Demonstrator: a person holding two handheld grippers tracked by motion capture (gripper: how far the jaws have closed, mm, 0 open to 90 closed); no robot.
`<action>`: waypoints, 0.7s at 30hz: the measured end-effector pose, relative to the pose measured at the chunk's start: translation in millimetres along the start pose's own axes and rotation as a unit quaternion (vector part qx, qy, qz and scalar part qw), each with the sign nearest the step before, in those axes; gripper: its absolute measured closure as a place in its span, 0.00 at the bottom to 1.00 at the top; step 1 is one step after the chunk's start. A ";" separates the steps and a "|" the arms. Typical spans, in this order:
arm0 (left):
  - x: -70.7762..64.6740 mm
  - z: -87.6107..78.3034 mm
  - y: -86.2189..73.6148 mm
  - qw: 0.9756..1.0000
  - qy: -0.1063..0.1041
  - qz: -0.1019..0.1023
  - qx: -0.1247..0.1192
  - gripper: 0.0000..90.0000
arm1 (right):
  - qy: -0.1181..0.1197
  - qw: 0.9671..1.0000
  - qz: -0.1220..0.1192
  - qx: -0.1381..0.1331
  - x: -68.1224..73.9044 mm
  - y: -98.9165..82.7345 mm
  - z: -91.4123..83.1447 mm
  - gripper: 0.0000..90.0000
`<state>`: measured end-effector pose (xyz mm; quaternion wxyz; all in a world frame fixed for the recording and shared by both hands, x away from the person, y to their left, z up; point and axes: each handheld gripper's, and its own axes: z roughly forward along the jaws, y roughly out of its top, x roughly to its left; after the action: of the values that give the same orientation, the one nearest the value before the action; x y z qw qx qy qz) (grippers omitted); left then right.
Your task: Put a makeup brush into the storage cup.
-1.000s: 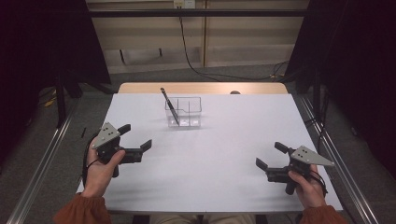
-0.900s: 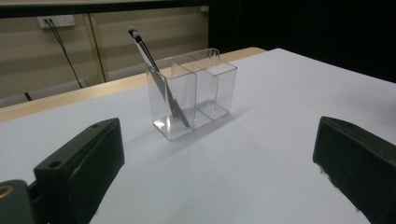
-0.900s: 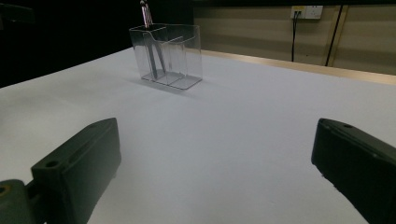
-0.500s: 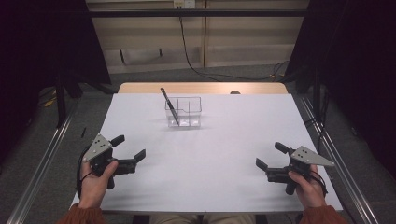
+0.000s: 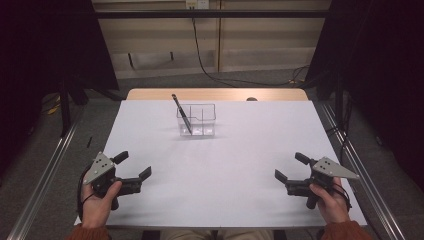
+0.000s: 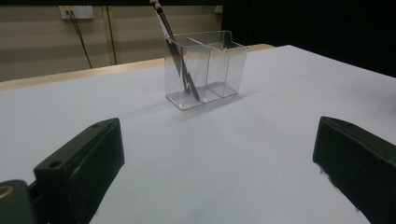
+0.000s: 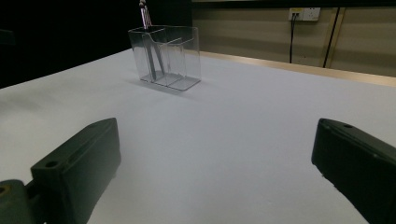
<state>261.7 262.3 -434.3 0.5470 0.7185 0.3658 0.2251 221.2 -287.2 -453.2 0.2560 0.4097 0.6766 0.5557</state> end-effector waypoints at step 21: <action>-2.0 -8.0 -8.3 1.000 0.000 -0.005 -0.001 0.03 | -0.005 1.000 -0.007 -0.007 2.4 -0.4 -6.6 0.01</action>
<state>252.3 266.8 -439.7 0.5483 0.7164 0.3693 0.2230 214.5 -288.8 -451.6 0.2661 0.4056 0.6745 0.5566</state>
